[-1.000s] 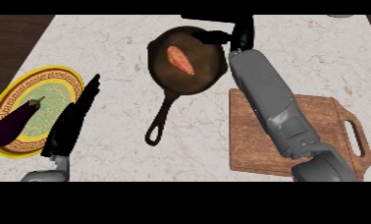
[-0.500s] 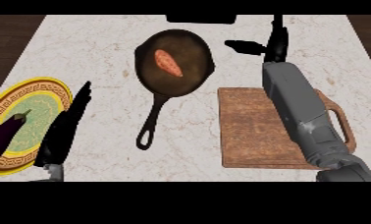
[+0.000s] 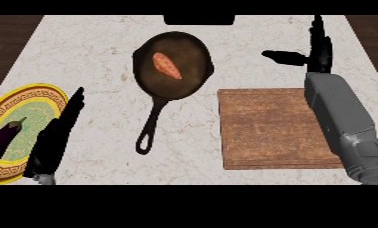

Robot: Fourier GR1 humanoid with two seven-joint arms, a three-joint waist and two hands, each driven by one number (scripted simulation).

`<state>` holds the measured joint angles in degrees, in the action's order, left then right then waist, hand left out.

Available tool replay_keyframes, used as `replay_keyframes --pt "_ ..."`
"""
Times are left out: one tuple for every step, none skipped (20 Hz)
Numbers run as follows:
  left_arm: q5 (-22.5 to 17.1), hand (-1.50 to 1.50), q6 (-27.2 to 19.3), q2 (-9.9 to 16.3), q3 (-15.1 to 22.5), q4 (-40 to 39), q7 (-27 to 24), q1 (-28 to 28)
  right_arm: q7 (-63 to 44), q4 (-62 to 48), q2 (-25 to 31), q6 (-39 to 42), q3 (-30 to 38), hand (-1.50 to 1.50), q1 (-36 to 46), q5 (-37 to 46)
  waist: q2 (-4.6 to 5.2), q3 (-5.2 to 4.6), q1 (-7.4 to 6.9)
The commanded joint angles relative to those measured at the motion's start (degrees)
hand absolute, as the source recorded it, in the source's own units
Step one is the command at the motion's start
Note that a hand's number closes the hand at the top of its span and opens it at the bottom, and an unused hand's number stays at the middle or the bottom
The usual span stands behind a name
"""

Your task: Pick the sweet potato from the cutting board and place it in the pan

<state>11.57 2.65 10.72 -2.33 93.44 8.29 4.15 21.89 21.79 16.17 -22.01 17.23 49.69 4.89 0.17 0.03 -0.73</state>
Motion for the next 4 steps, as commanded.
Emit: replay_keyframes --pt "1.0 0.0 -0.3 -1.3 1.2 2.3 0.6 2.5 0.1 0.9 5.2 6.3 0.3 -1.5 -2.6 -0.9 -0.07 0.0 0.13" --pt "0.9 0.0 -0.1 0.0 -0.7 -2.4 -2.4 0.4 0.8 4.2 4.6 7.7 -0.3 -1.5 -5.3 -1.3 -0.19 -0.03 0.69" --pt "-0.5 0.0 0.5 -0.4 -0.9 0.2 -0.8 0.5 1.3 2.1 5.9 8.1 0.5 -1.5 -4.0 -1.7 -0.03 0.0 0.16" --pt "2.5 0.0 -1.7 -2.0 1.1 -0.2 -1.2 1.2 1.0 2.4 6.5 9.6 0.4 -1.5 -4.2 -1.8 -0.04 0.0 0.2"
